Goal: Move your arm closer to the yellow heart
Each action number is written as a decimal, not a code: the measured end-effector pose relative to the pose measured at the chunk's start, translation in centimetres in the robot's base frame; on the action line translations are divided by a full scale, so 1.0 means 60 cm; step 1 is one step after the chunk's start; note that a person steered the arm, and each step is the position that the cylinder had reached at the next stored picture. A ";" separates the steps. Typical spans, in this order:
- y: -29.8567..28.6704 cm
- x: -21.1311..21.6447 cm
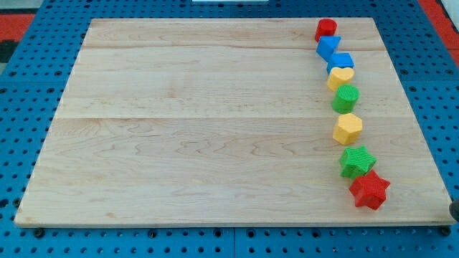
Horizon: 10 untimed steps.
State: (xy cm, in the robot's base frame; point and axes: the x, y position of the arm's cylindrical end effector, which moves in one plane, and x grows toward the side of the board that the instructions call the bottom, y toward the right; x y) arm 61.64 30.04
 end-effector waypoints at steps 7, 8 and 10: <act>0.010 -0.377; -0.070 -0.400; -0.237 -0.414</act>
State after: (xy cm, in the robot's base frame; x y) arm 36.78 15.85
